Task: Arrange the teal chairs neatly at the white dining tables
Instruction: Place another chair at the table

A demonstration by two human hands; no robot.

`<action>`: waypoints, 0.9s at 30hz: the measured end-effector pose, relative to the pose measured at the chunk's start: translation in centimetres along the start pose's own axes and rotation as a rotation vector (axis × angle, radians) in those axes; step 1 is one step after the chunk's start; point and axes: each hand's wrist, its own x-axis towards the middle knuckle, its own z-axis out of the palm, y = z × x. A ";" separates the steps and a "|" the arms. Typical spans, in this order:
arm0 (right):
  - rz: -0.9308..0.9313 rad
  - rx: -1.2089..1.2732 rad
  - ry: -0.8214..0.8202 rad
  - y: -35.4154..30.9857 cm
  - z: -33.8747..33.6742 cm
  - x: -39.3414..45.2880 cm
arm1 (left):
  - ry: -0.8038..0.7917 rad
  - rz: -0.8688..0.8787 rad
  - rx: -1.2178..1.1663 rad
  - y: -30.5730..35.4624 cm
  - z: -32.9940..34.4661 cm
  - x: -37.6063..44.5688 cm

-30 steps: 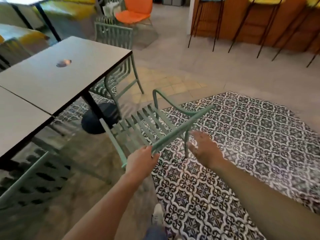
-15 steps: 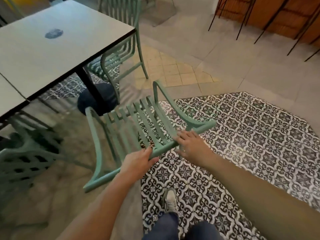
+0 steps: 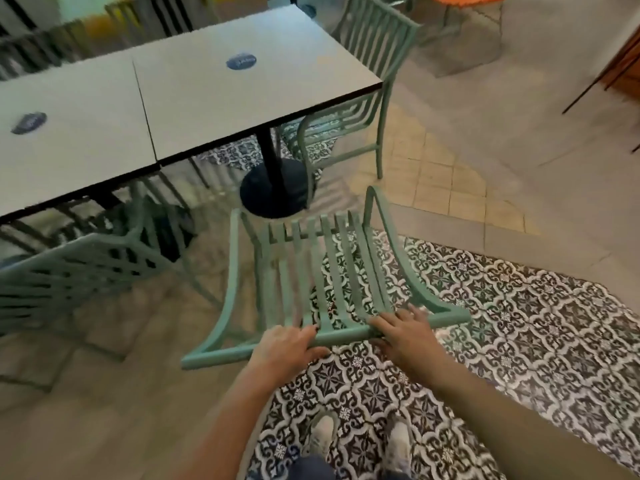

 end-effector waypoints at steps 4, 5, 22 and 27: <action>-0.077 0.005 -0.031 3.8 -2.2 1.7 | 0.009 -0.090 -0.099 2.7 -0.5 2.0; -0.093 -0.009 -0.032 4.2 -2.6 2.2 | 0.017 -0.094 -0.096 2.9 -0.8 2.4; 0.584 0.631 0.569 9.0 -6.8 8.2 | 0.430 -0.845 -0.297 -3.1 0.6 1.3; 1.130 1.723 0.313 11.8 -6.9 9.8 | 0.401 -1.569 -1.141 -7.9 3.3 -3.3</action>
